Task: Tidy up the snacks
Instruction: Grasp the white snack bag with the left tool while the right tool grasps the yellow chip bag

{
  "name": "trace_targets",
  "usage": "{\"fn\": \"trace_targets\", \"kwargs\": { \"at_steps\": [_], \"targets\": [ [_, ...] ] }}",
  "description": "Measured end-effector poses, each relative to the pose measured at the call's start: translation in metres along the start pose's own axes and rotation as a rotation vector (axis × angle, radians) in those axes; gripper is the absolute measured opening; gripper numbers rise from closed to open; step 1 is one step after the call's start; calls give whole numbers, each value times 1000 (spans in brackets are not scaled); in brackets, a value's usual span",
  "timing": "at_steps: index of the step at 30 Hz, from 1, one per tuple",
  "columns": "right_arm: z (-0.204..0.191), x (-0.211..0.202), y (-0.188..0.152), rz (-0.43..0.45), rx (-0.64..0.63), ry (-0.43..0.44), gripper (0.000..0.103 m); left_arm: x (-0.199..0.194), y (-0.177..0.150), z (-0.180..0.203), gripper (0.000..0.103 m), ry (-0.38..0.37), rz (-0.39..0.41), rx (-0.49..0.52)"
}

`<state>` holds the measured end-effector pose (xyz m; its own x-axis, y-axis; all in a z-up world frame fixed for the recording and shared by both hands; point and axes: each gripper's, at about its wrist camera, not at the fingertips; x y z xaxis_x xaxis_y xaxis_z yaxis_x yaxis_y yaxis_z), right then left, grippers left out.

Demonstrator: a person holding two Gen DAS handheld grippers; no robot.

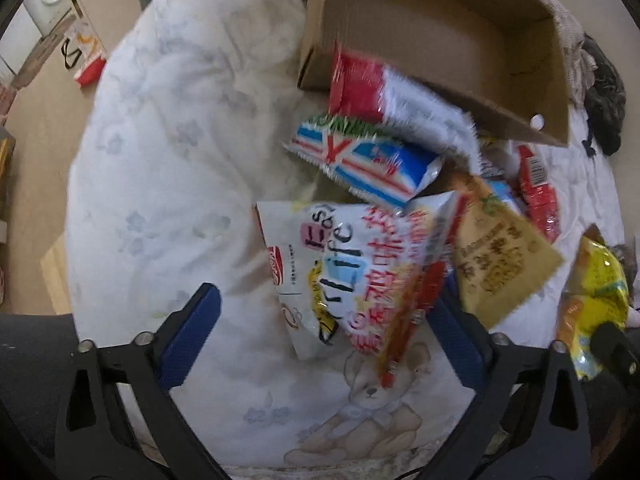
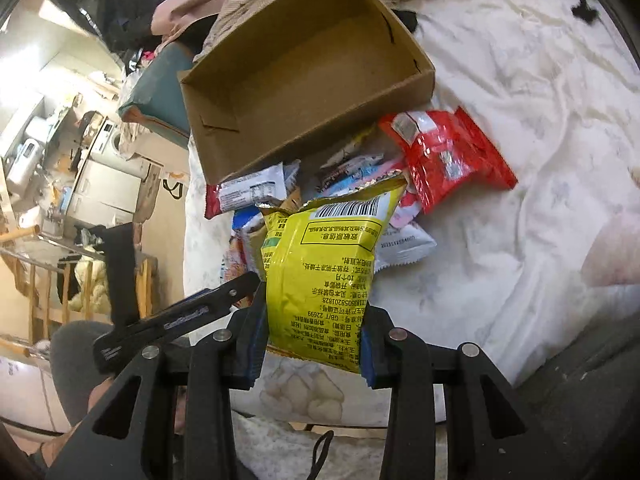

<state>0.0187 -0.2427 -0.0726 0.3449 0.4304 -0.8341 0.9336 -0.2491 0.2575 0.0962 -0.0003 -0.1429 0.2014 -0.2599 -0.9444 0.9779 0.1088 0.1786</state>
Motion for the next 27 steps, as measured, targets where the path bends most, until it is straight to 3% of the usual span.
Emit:
{"fn": "trace_targets", "kwargs": {
  "at_steps": [2,6,13,19,27],
  "targets": [
    [2,4,2,-3,9,-6,39,8,-1,-1,97,-2,-13,2],
    [0,9,1,19,7,0,39,14,-4,1,68,-30,-33,10],
    [1,3,0,31,11,5,39,-8,-14,3,48,-23,13,27],
    [-1,-2,1,48,4,16,39,-47,-29,10,39,42,99,77],
    [-3,-18,9,113,-7,42,39,-104,-29,-2,36,99,263,98]
  ]
}}
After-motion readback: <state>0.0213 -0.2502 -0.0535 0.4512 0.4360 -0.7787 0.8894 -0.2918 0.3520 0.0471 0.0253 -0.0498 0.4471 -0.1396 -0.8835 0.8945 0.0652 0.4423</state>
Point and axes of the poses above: each gripper's, at about its wrist camera, not at the fingertips, and x roughly the way its jaws point, z to its right, y to its top, and after that the axes turned 5 degrees about -y, right-handed
